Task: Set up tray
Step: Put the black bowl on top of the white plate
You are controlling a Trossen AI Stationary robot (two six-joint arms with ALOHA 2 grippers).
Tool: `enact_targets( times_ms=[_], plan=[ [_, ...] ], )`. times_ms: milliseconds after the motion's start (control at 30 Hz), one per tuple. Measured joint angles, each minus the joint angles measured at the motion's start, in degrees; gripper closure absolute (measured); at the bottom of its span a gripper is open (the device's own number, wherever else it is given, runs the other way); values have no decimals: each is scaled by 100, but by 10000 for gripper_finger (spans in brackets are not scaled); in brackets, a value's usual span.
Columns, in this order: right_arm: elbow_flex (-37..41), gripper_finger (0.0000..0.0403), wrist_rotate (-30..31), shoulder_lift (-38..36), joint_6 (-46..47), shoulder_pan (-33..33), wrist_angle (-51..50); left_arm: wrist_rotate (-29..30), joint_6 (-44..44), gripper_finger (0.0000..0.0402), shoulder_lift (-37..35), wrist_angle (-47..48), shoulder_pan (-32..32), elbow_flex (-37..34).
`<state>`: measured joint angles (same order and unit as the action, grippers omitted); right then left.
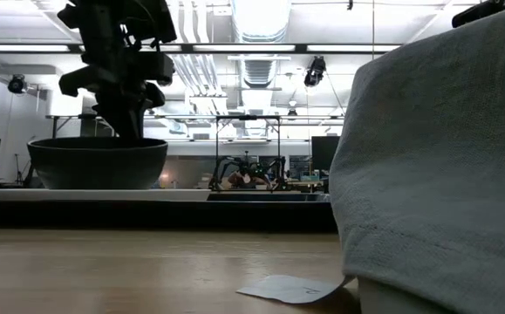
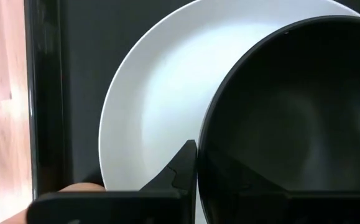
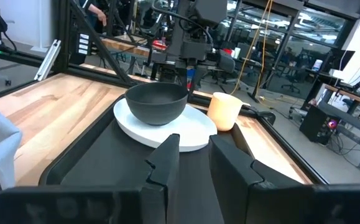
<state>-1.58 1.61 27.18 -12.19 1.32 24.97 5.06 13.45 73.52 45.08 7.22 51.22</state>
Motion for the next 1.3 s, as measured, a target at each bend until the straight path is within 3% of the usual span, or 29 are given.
enact_targets(
  times_ms=[400, 600, 800, 1300],
  plan=[
    [0, 320, -2, 2, 0, 2, -37, 849, -2, 391, 0, 7, 2, 0],
    [0, 331, -2, 2, 0, 0, -39, 823, -227, 390, 0, 13, 0, 0],
    [0, 335, -1, 2, 0, 0, -79, 341, -354, 390, 0, 13, -4, 0],
    [0, 317, -1, 2, 0, 1, -77, 339, -597, 390, 2, 112, -2, -12]
  ],
)
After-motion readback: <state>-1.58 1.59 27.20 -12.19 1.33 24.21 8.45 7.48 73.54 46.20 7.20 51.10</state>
